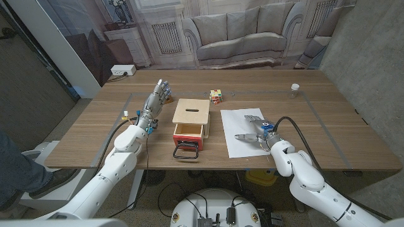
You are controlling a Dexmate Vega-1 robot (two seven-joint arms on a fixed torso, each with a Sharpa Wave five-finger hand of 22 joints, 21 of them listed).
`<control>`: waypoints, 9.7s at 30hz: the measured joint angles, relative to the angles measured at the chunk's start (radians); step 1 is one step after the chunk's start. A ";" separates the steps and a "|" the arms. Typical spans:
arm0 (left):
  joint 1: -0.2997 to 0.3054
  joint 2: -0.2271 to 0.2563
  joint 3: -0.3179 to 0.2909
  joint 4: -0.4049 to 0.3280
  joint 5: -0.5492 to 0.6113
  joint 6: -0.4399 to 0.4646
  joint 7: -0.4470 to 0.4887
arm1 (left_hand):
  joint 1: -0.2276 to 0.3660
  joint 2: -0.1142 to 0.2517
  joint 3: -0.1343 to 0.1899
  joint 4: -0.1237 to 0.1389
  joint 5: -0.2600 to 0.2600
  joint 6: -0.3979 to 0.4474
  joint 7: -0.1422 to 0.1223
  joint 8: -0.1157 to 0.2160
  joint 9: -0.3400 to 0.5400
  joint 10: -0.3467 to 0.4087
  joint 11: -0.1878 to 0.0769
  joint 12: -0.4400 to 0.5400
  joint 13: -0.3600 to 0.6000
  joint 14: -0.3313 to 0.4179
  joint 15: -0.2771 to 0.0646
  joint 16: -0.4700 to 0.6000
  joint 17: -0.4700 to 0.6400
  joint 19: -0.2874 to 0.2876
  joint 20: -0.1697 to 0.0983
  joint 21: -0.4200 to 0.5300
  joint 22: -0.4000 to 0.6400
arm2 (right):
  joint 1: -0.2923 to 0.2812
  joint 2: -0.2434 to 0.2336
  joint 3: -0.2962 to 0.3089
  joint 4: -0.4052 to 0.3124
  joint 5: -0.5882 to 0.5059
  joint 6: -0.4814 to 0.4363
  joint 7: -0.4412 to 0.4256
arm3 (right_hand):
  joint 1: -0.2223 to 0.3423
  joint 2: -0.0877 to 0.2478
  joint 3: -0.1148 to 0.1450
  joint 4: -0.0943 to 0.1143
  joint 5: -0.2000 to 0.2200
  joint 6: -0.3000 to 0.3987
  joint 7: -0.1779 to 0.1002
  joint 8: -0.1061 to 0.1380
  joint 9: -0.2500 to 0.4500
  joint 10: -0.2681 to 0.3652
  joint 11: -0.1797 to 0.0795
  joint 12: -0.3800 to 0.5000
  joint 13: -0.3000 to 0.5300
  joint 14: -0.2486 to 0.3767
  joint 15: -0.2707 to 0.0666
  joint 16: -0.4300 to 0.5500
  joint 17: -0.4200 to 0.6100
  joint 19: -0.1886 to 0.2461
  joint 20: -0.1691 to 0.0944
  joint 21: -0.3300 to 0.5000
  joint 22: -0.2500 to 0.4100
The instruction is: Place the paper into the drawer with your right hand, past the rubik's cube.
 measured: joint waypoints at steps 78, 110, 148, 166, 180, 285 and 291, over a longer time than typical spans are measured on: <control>-0.025 -0.036 -0.002 0.033 0.014 0.001 -0.013 | 0.000 0.013 -0.020 0.001 0.000 0.006 -0.006 0.000 0.000 0.002 -0.002 0.000 0.000 0.000 0.000 0.000 0.000 -0.005 -0.006 0.000 0.000 | -0.021 0.003 0.028 -0.014 0.010 0.041 -0.048 | 0.427 0.120 0.096 -0.088 -0.002 0.273 -0.052 0.055 0.005 0.298 -0.051 0.066 0.000 0.318 -0.070 0.039 0.009 0.352 -0.211 -0.008 0.009; -0.039 -0.057 -0.024 0.070 0.013 -0.002 -0.057 | 0.004 0.017 -0.027 -0.001 -0.005 0.005 -0.005 0.000 0.000 0.002 -0.002 0.000 0.000 0.000 0.000 0.000 0.000 -0.005 -0.006 0.000 0.000 | -0.046 -0.028 0.063 -0.145 0.005 0.038 -0.083 | 0.484 0.145 0.103 -0.086 -0.066 0.420 -0.055 0.072 0.004 0.449 -0.059 0.085 -0.003 0.484 -0.080 0.050 0.009 0.449 -0.234 0.019 0.012; -0.021 -0.060 -0.042 0.063 0.006 -0.010 -0.074 | 0.005 0.018 -0.034 -0.002 -0.005 0.005 -0.005 0.000 0.000 -0.002 -0.006 0.000 0.000 -0.001 -0.001 0.000 0.000 -0.013 0.001 0.000 0.000 | -0.034 -0.031 0.099 -0.291 -0.117 0.088 0.088 | 0.484 0.145 0.099 -0.074 -0.074 0.409 -0.044 0.048 0.004 0.438 -0.048 0.060 -0.003 0.473 -0.081 0.031 0.009 0.444 -0.231 0.004 0.012; 0.000 -0.052 -0.050 0.049 -0.009 -0.024 -0.063 | 0.009 0.023 -0.038 0.002 -0.005 0.005 -0.005 0.000 0.000 -0.002 -0.005 0.000 0.000 -0.001 -0.001 0.000 0.000 -0.018 -0.004 0.000 0.000 | 0.034 -0.007 0.107 -0.331 -0.128 0.169 0.196 | 0.484 0.145 0.099 -0.074 -0.081 0.409 -0.044 0.049 0.004 0.438 -0.048 0.056 0.000 0.473 -0.081 0.027 0.009 0.445 -0.231 0.004 0.012; 0.024 -0.030 -0.058 0.016 -0.016 -0.024 -0.041 | 0.009 0.023 -0.042 -0.002 -0.005 0.005 -0.005 0.000 0.000 -0.002 -0.005 0.000 0.000 -0.002 -0.001 0.000 0.000 -0.018 -0.004 0.000 0.000 | 0.073 0.003 0.106 -0.346 -0.095 0.215 0.239 | 0.484 0.145 0.099 -0.074 -0.081 0.409 -0.044 0.040 0.004 0.438 -0.048 0.052 0.000 0.473 -0.081 0.023 0.009 0.445 -0.231 0.004 0.012; 0.042 -0.020 -0.053 0.012 -0.027 -0.023 -0.021 | 0.017 0.030 -0.066 0.002 -0.005 0.005 -0.005 0.000 0.000 -0.002 -0.005 0.000 0.000 -0.005 0.002 0.000 0.000 -0.018 -0.004 0.000 0.000 | 0.385 0.096 -0.066 -0.074 0.036 0.561 0.283 | 0.484 0.153 0.088 -0.063 -0.089 0.409 -0.044 0.019 0.010 0.441 -0.045 0.025 0.000 0.446 -0.075 0.012 0.014 0.423 -0.227 -0.032 0.011; 0.042 -0.021 -0.054 0.015 -0.028 -0.023 -0.023 | 0.017 0.030 -0.066 0.002 -0.005 0.005 -0.005 0.000 0.000 -0.002 -0.005 0.000 0.000 -0.005 0.002 0.000 0.000 -0.017 -0.004 0.000 0.000 | 0.399 0.108 -0.079 -0.047 0.045 0.578 0.283 | 0.484 0.153 0.088 -0.063 -0.089 0.409 -0.044 0.016 0.009 0.441 -0.045 0.025 0.000 0.446 -0.075 0.012 0.014 0.418 -0.222 -0.032 0.011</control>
